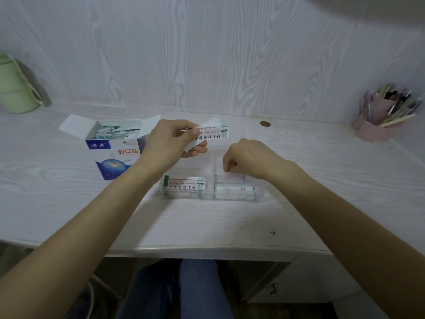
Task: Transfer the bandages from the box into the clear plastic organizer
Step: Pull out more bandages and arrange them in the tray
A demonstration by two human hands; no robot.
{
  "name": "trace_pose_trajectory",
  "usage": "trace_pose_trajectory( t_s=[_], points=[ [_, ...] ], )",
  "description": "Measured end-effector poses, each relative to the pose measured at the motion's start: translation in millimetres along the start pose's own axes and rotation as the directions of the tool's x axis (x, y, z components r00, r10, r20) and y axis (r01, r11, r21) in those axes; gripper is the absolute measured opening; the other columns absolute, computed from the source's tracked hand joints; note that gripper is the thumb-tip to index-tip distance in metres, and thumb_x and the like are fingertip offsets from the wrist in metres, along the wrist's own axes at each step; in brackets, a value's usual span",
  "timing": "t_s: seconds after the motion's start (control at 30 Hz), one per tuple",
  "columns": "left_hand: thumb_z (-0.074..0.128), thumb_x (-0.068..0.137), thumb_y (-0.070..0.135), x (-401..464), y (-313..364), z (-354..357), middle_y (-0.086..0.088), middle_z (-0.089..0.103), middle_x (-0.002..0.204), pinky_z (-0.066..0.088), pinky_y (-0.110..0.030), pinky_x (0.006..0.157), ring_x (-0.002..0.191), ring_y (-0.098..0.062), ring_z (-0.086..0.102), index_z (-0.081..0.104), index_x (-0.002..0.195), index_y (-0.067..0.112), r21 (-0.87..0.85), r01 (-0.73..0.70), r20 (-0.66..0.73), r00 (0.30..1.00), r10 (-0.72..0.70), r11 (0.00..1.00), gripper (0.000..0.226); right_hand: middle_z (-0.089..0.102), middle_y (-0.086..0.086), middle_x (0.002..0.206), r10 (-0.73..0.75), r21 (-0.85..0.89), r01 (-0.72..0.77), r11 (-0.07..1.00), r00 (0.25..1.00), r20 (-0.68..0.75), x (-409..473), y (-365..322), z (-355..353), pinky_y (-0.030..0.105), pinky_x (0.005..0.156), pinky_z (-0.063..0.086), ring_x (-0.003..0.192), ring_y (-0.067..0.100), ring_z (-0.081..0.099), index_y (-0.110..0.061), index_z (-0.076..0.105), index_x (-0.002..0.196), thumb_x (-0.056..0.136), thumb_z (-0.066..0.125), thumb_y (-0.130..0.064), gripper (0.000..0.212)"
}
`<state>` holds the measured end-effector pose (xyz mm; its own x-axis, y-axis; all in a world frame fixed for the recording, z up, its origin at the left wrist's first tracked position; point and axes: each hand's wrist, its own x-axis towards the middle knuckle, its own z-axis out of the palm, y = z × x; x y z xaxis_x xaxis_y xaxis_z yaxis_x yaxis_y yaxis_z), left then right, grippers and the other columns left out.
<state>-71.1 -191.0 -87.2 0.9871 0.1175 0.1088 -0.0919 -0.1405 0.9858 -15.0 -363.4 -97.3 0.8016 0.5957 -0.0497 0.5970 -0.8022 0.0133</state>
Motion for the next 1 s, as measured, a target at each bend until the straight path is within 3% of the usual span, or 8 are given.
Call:
trace_pose_trajectory(
  t_s=[0.13,0.2,0.33,0.4,0.5,0.7,0.9,1.0],
  points=[
    [0.052,0.095,0.007,0,1,0,-0.017,0.070,0.085,0.058,-0.024,0.070,0.080,-0.018,0.072,0.065,0.092,0.008,-0.003,0.001,0.004,1.000,-0.001,1.000,0.014,0.069,-0.003,0.085,0.005,0.066,-0.007,0.998,1.000,0.023,0,5,1,0.025,0.066,0.045,0.079,0.017,0.064,-0.020,0.073,0.088,0.085,0.061,-0.008,0.017],
    [0.052,0.095,0.007,0,2,-1,-0.017,0.069,0.085,0.057,-0.024,0.070,0.079,-0.017,0.072,0.065,0.094,0.006,-0.011,0.007,0.006,1.000,-0.007,1.000,0.013,0.069,-0.006,0.083,0.066,0.265,-0.059,0.962,0.998,-0.021,-3,10,1,0.025,0.068,0.050,0.078,0.011,0.065,-0.018,0.074,0.092,0.085,0.064,-0.010,0.015],
    [0.054,0.093,0.005,-1,0,1,-0.017,0.070,0.087,0.058,-0.028,0.071,0.078,-0.021,0.072,0.066,0.092,0.006,-0.028,0.035,0.020,0.999,-0.034,0.999,0.011,0.073,-0.002,0.087,0.258,0.849,-0.040,0.526,0.959,-0.114,-20,15,-9,0.017,0.056,0.051,0.072,0.007,0.069,-0.016,0.069,0.101,0.081,0.072,-0.010,0.022],
    [0.057,0.091,0.004,-1,-1,4,-0.016,0.071,0.089,0.059,-0.029,0.072,0.078,-0.023,0.072,0.066,0.093,0.007,-0.043,0.055,0.048,0.997,-0.053,0.998,0.009,0.073,0.003,0.089,0.258,0.940,-0.002,0.340,0.962,-0.091,-25,12,-11,0.019,0.059,0.053,0.075,0.012,0.070,-0.016,0.066,0.104,0.080,0.073,-0.009,0.026],
    [0.062,0.087,0.001,0,-2,8,-0.015,0.072,0.090,0.059,-0.027,0.072,0.079,-0.025,0.072,0.066,0.094,0.007,-0.064,0.077,0.106,0.992,-0.070,0.995,0.011,0.071,0.005,0.078,0.318,0.963,0.068,0.261,0.936,-0.153,-25,10,-8,0.019,0.058,0.052,0.070,0.012,0.068,-0.015,0.069,0.089,0.080,0.072,-0.004,0.015],
    [0.059,0.090,0.004,3,-1,8,-0.014,0.073,0.085,0.059,-0.025,0.071,0.079,-0.021,0.072,0.066,0.093,0.008,-0.025,0.035,0.092,0.995,-0.033,0.999,0.008,0.067,0.002,0.069,0.427,0.929,0.029,0.368,0.882,-0.197,-25,24,-3,0.016,0.061,0.052,0.064,0.008,0.061,-0.015,0.071,0.081,0.081,0.071,-0.003,0.012],
    [0.058,0.090,0.003,5,-2,7,-0.015,0.071,0.081,0.059,-0.023,0.070,0.076,-0.020,0.072,0.066,0.089,0.009,-0.005,-0.003,0.035,0.999,0.003,1.000,0.010,0.070,0.013,0.075,0.452,0.790,-0.208,0.576,0.887,-0.097,-27,32,8,0.028,0.064,0.052,0.064,0.015,0.059,-0.011,0.074,0.081,0.080,0.071,-0.005,0.007],
    [0.058,0.090,0.003,5,-2,9,-0.015,0.071,0.081,0.059,-0.023,0.070,0.076,-0.020,0.072,0.066,0.089,0.009,-0.004,-0.009,0.045,0.999,0.009,1.000,0.010,0.066,0.005,0.070,0.423,0.695,-0.242,0.678,0.901,-0.099,-22,27,10,0.014,0.054,0.047,0.057,0.008,0.056,-0.010,0.075,0.080,0.079,0.071,-0.005,0.006]
  ],
)
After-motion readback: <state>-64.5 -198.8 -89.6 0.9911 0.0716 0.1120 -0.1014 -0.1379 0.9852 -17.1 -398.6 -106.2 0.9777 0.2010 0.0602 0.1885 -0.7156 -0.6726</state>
